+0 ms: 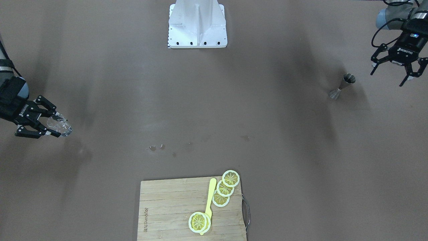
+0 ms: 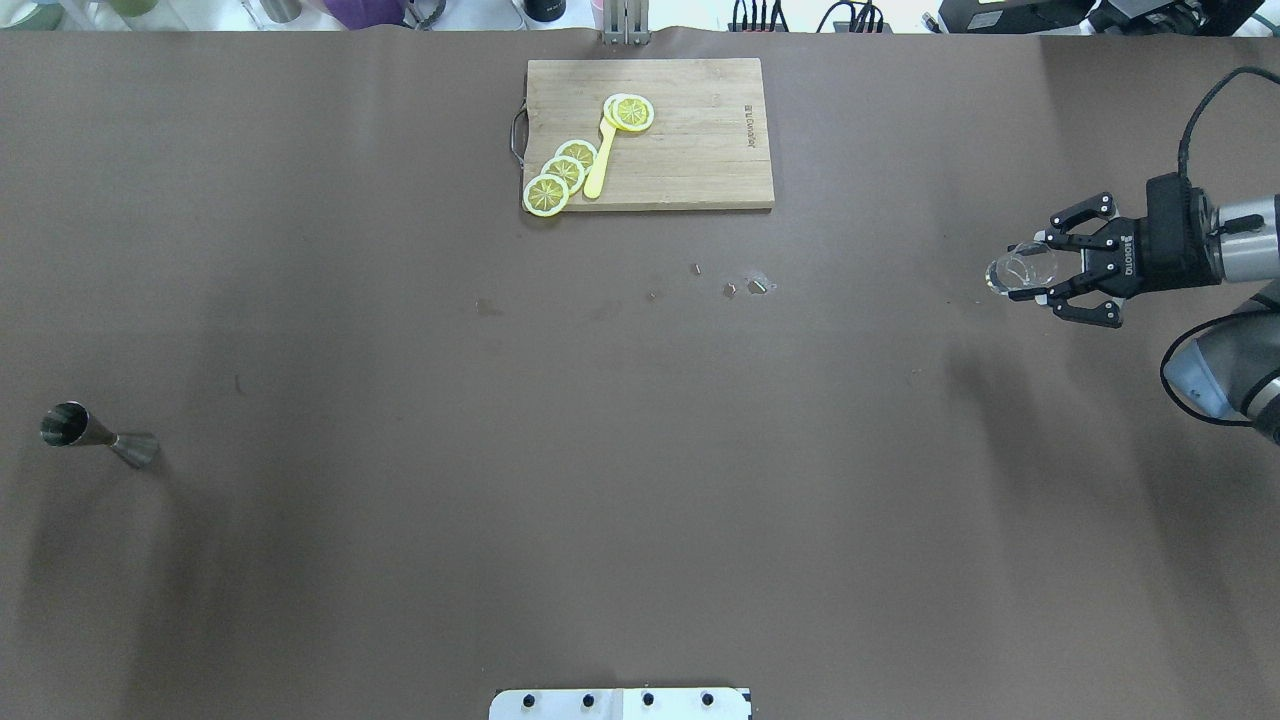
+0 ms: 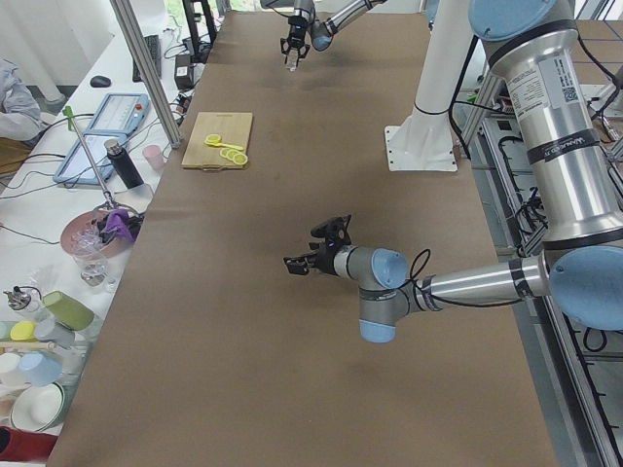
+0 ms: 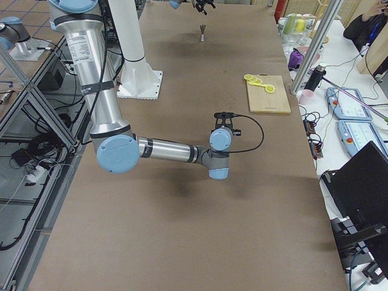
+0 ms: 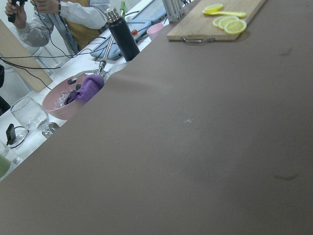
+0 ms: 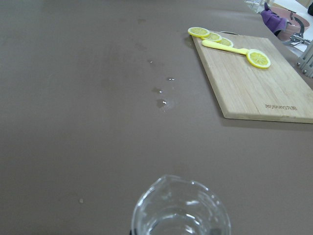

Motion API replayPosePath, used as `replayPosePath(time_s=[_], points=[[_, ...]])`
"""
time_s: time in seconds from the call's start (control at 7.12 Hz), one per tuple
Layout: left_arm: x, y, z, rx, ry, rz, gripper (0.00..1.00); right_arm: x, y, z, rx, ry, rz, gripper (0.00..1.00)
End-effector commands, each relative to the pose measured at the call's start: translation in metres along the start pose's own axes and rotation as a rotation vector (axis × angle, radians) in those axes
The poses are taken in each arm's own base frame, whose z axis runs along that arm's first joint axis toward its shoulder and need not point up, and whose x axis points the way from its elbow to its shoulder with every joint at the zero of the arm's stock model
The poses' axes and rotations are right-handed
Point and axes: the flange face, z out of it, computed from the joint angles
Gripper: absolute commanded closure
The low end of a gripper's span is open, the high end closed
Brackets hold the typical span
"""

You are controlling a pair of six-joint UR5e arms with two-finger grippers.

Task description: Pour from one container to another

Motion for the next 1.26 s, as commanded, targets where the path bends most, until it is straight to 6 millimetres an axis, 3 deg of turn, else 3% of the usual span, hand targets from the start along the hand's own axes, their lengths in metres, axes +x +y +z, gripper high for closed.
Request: replayPosePath(time_s=[0.0,0.28,0.7,0.98,1.12], points=[[0.023,0.012,-0.015,0.086,-0.087,-0.098,0.01,0.016,-0.03,-0.013,0.005,-0.03,0.058,1.0],[0.042,0.027,-0.018,0.075,-0.118,-0.099,0.01,0.02,-0.056,-0.023,0.012,-0.06,0.084,1.0],[0.068,0.015,-0.016,0.18,-0.135,-0.154,0.01,0.026,-0.119,-0.028,-0.029,-0.093,0.152,1.0],[0.078,0.025,-0.018,0.217,-0.18,-0.182,0.01,0.025,-0.125,-0.029,-0.029,-0.119,0.155,1.0],[0.101,0.04,-0.014,0.219,-0.227,-0.197,0.02,0.022,-0.122,-0.027,-0.032,-0.131,0.161,1.0]])
